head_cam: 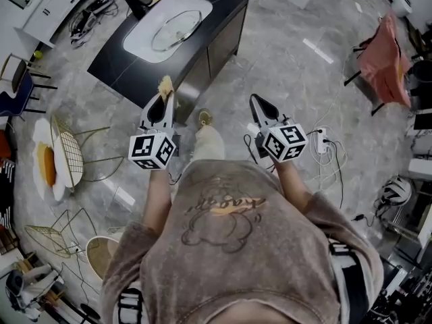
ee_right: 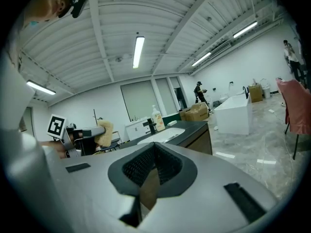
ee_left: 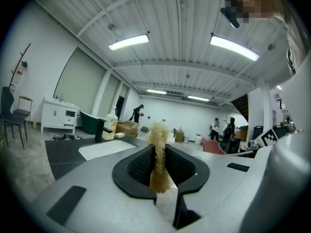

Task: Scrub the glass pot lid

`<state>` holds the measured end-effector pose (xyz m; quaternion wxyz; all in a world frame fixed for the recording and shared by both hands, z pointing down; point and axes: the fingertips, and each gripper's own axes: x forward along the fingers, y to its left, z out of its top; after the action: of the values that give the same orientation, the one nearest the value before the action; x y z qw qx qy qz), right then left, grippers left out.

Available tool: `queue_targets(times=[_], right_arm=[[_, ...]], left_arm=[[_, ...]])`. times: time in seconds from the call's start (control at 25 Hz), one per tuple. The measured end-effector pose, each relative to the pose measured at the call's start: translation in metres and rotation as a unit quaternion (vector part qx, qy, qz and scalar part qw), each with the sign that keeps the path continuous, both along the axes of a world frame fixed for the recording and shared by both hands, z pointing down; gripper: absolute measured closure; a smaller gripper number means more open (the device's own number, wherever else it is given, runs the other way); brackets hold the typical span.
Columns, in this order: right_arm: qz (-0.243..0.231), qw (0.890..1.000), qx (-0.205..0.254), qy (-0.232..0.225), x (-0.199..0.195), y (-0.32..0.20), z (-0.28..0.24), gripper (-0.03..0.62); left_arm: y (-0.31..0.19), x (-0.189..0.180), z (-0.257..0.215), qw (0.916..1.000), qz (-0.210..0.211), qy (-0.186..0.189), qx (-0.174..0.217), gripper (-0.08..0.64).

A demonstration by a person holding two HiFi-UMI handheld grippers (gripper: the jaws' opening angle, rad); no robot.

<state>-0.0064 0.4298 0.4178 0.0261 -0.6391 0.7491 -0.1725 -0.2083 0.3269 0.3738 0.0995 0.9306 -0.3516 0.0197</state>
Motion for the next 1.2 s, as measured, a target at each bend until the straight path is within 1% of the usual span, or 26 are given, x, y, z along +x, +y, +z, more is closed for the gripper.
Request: queue_targets(times=[0.2,0.4,0.6,0.72,0.92,1.2], right_arm=[[-0.005,1.0,0.001,0.007,0.014,-0.065,-0.006,0.592],[-0.003,1.0,-0.004,0.008,0.035,-0.132,-0.012,0.592],[-0.001,1.0,-0.006,0.01,0.046,-0.207,-0.021,0.592],[0.0,1.0,-0.007,0.016,0.053,-0.244,-0.027,0.592],[0.007,1.0,-0.013,0.019,0.062,-0.288,-0.027,0.592],[0.013,0.999,-0.029,0.018,0.072,-0.313,-0.022,0.592]], left_arm=[[-0.072,0.027,-0.003,0.9999,0.013,0.004,-0.002,0.495],[-0.143,0.058,-0.008,0.9994,0.034,-0.003,-0.006,0.495],[-0.218,0.076,-0.017,0.999,0.044,-0.003,-0.009,0.495],[-0.253,0.09,-0.022,0.9982,0.059,-0.009,-0.007,0.495],[-0.296,0.105,-0.022,0.9968,0.078,-0.016,-0.008,0.495],[-0.319,0.118,-0.009,0.996,0.083,-0.014,-0.028,0.495]])
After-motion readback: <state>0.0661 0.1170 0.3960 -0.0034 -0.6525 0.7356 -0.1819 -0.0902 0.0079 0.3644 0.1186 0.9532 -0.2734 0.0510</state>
